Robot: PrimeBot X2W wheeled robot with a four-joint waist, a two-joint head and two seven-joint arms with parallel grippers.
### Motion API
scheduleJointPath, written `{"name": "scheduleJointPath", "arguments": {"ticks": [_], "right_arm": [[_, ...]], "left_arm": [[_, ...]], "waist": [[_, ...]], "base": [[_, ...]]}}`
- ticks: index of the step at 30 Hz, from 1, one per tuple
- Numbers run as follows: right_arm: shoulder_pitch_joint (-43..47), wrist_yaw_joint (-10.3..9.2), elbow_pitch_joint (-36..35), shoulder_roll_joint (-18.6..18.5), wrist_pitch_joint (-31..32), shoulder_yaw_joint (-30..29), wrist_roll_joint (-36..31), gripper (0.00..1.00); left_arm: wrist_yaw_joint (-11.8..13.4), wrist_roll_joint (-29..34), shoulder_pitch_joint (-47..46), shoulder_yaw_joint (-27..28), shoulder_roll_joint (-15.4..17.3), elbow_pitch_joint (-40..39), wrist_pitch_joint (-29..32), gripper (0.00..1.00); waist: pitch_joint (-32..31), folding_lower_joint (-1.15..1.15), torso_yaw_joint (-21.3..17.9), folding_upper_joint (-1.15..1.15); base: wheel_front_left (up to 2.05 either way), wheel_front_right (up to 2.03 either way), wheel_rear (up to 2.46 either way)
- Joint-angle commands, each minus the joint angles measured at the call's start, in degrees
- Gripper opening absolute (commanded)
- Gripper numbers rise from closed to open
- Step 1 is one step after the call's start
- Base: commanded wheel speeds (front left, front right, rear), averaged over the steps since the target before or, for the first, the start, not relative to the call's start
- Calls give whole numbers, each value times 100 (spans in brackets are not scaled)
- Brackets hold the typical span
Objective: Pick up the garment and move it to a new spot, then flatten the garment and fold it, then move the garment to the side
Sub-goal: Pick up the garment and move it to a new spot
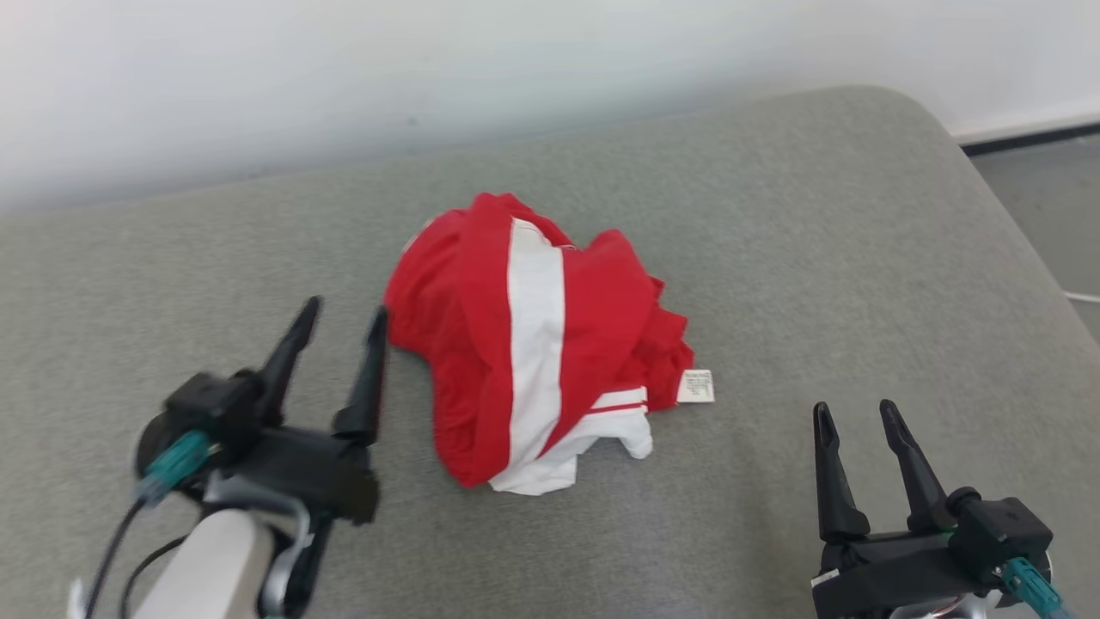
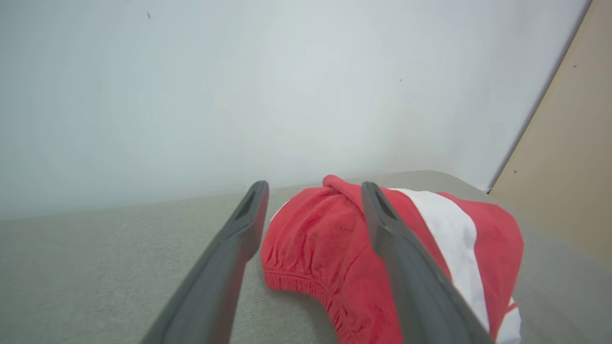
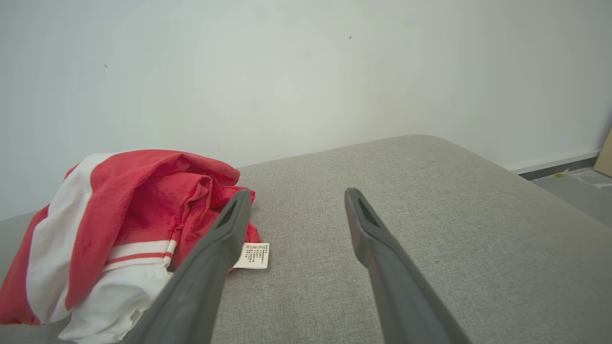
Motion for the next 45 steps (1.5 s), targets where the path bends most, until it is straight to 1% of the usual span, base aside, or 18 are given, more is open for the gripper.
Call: {"name": "scheduleJointPath", "arguments": {"ticks": [1,5,8,10,15,19,20,21,22,26,30,32,33,37,41,45], "right_arm": [[74,-12,-44,-3,-4,-23,-72,100],[167,-12,-149,-4,72,-49,-106,100],[257,-12,-235,-4,126,-78,-143,100],[288,-12,-289,-10,167,-82,-154,100],[370,-12,-379,-36,230,-109,-145,100],[407,-12,-411,-77,265,-132,-133,100],[407,-12,-411,-77,265,-132,-133,100],[415,-12,-422,-72,270,-127,-140,100],[415,-12,-422,-72,270,-127,-140,100],[410,-12,-436,-64,315,-105,-156,100],[409,-12,-443,-57,320,-74,-173,100],[414,-12,-446,-52,320,-72,-182,100],[415,-12,-441,-46,311,-67,-181,100],[345,-12,-432,-42,288,-41,-132,100],[282,-12,-392,-40,269,-31,-105,100],[189,-12,-350,-34,225,-10,-104,100]], "left_arm": [[58,58,198,122,65,-125,-26,100],[186,345,808,708,262,-798,-25,100],[302,540,1362,1143,255,-1287,-25,100],[315,642,1709,1420,212,-1516,-26,100],[160,678,2416,1943,-42,-1801,-26,100],[-53,834,2723,2101,-263,-1777,-26,100],[-53,834,2723,2101,-263,-1777,-26,100],[-140,906,2789,2180,-382,-1725,-26,100],[-140,906,2789,2180,-382,-1725,-26,100],[-273,1056,2850,2321,-551,-1666,-26,100],[-381,1192,2761,2452,-643,-1635,-26,100],[-439,1265,2697,2470,-665,-1632,-27,100],[-495,1361,2628,2429,-666,-1647,-27,100],[-595,1395,2373,2168,-698,-1651,-27,100],[-664,1467,1990,1590,-668,-1490,-27,100],[-675,1422,1561,929,-595,-1160,-26,100]], "waist": [[-296,0,351,0],[-426,0,620,0],[-490,0,783,0],[-523,0,862,0],[-554,0,986,0],[-525,0,1058,0],[-525,0,1058,0],[-519,0,1069,0],[-519,0,1069,0],[-518,0,1059,0],[-518,0,1003,0],[-522,0,960,0],[-529,0,908,0],[-466,0,785,0],[-355,0,630,0],[-234,0,412,0]], "base": [[0,0,0],[0,0,0],[0,0,0],[0,0,0],[0,0,0],[0,0,0],[0,0,0],[0,0,0],[0,0,0],[0,0,0],[0,0,0],[0,0,0],[0,0,0],[0,0,0],[0,0,0],[0,0,0]]}}
